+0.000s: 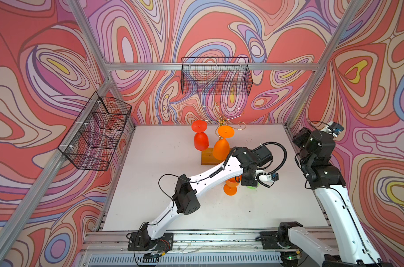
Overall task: Take the wine glass off the wine glass rack
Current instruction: Place the wine glass at the middle-right of the table.
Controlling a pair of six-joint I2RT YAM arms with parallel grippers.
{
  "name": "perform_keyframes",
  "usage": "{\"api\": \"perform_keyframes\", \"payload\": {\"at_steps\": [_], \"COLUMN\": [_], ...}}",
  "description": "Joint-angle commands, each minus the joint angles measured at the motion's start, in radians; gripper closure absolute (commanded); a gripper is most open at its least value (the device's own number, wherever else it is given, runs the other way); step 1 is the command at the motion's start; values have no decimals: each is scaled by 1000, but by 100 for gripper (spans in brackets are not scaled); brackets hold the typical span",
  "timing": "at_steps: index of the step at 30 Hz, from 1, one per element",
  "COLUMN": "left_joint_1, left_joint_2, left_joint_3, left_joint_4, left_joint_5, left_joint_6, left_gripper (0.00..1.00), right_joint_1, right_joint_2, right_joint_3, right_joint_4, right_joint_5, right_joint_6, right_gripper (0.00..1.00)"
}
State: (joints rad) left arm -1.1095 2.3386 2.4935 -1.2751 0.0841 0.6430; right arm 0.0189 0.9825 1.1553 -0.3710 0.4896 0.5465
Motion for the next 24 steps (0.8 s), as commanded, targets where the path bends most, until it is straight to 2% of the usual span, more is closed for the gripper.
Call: {"api": "perform_keyframes", "payload": {"at_steps": [1, 19, 24], "left_joint_1": [-6, -7, -7], "left_joint_2": [29, 50, 54], "left_joint_3": [18, 2, -2], "left_joint_4": [-20, -10, -9], "left_joint_5": [8, -5, -18], "left_joint_6": [24, 26, 24], "left_gripper": [100, 100, 88], "right_joint_1": [-4, -4, -4], "right_joint_2": [4, 16, 18], "right_joint_3": [-16, -14, -17], "right_joint_4": [3, 13, 17], "right_joint_5": [-2, -16, -26], "right_joint_6": [-10, -13, -11], "right_gripper": [44, 45, 45]}}
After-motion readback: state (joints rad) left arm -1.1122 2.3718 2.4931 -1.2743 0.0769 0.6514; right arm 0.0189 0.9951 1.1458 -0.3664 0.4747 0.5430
